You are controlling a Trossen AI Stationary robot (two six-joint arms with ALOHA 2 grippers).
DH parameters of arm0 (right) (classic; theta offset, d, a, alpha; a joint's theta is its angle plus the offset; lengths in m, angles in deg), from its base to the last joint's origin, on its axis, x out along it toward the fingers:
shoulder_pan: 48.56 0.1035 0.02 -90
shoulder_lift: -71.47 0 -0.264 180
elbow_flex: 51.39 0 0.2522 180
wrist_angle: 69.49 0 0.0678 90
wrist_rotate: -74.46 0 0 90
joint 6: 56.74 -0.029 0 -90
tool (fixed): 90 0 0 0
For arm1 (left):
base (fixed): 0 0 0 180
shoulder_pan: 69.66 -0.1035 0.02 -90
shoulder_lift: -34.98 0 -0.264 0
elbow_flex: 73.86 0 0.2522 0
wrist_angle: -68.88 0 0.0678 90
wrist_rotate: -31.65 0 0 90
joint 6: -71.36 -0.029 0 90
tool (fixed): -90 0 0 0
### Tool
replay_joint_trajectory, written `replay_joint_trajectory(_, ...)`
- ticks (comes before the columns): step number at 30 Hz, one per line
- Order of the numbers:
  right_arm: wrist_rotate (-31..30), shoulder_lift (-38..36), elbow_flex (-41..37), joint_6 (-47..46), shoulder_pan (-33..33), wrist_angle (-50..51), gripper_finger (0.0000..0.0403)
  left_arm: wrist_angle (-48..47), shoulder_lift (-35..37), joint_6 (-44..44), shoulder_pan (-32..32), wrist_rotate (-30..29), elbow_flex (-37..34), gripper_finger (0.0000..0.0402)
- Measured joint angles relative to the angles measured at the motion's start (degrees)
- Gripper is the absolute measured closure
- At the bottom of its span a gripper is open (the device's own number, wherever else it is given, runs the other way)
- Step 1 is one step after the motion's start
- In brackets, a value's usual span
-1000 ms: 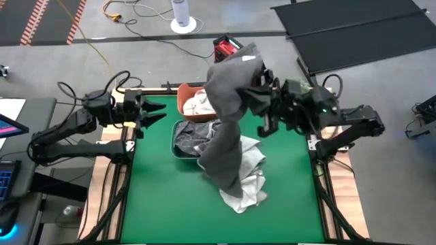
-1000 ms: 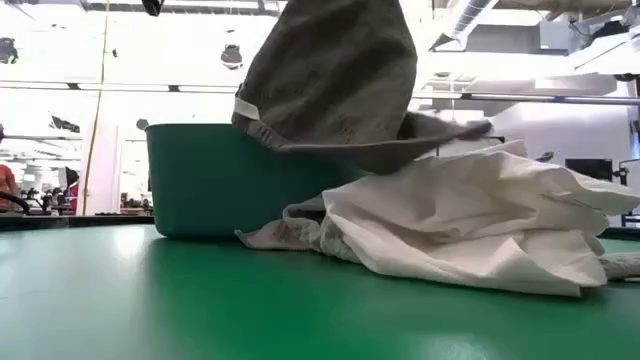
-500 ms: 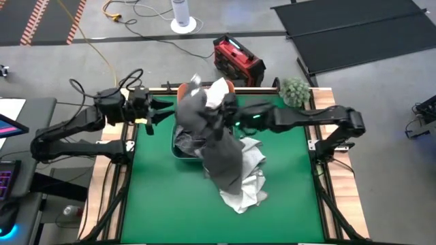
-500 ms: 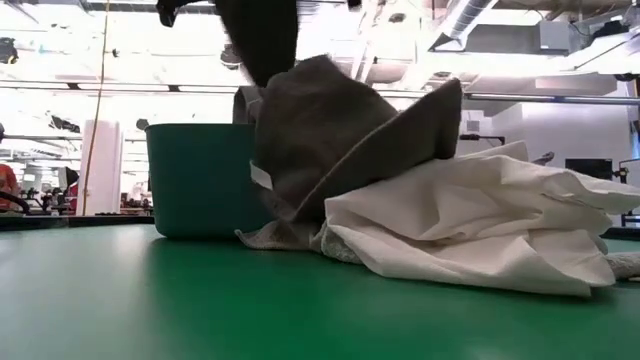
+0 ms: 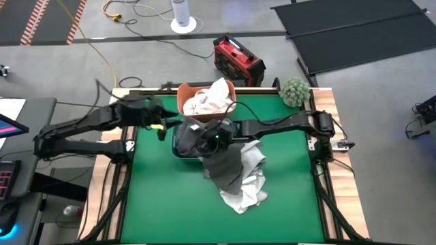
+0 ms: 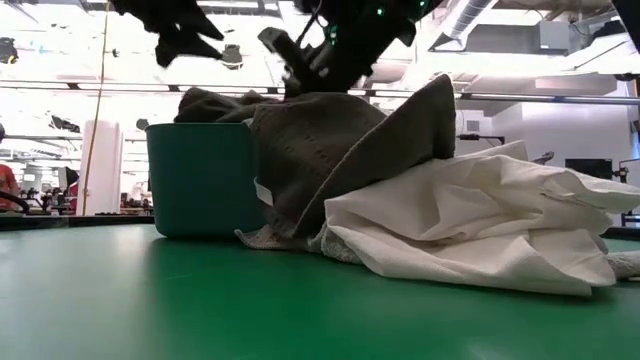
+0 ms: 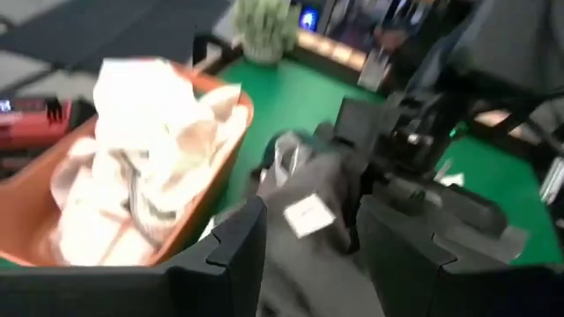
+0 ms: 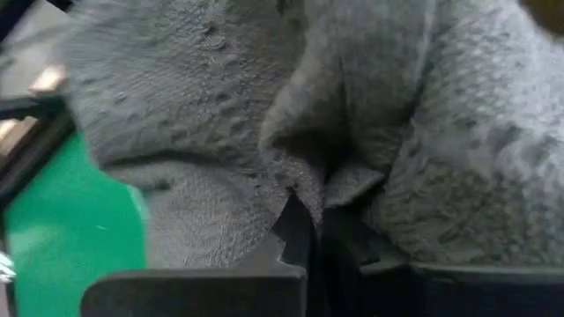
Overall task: Sort towels by color in basket
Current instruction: Put the gray towel into the green bin
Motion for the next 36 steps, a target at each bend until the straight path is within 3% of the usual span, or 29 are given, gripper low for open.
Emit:
replay_joint_trajectory(6, 1.4, -0.2, 0.1, 0.1, -0.3, 1.1, 0.0347, 1.2, -7.1, -1.8, 0.0, 0.0, -1.7, 0.0235)
replay_joint_trajectory(11, 5.1, -3.6, 0.0, 6.7, -0.6, 1.2, 0.0322, 5.0, -14.6, -3.5, 0.0, 0.9, -1.7, 0.0235)
replay_joint_trajectory(19, 7.3, -8.7, 2.5, 9.8, -1.4, 7.3, 0.0247, 5.4, -28.4, -9.0, 0.0, 1.8, -1.7, 0.0235)
replay_joint_trajectory(26, 3.0, -13.4, 12.4, 16.0, 0.1, 28.4, 0.0213, 3.6, -35.9, -10.3, 0.0, 2.2, -1.4, 0.0235)
replay_joint_trajectory(31, 2.6, -15.5, 14.4, 14.9, 2.7, 45.3, 0.0211, 3.5, -34.9, -11.4, 0.0, 2.0, -1.6, 0.0235)
replay_joint_trajectory(36, -3.0, -15.3, 13.7, 9.9, 7.5, 58.1, 0.021, 2.4, -31.4, -12.1, -0.9, 1.6, -1.8, 0.0235)
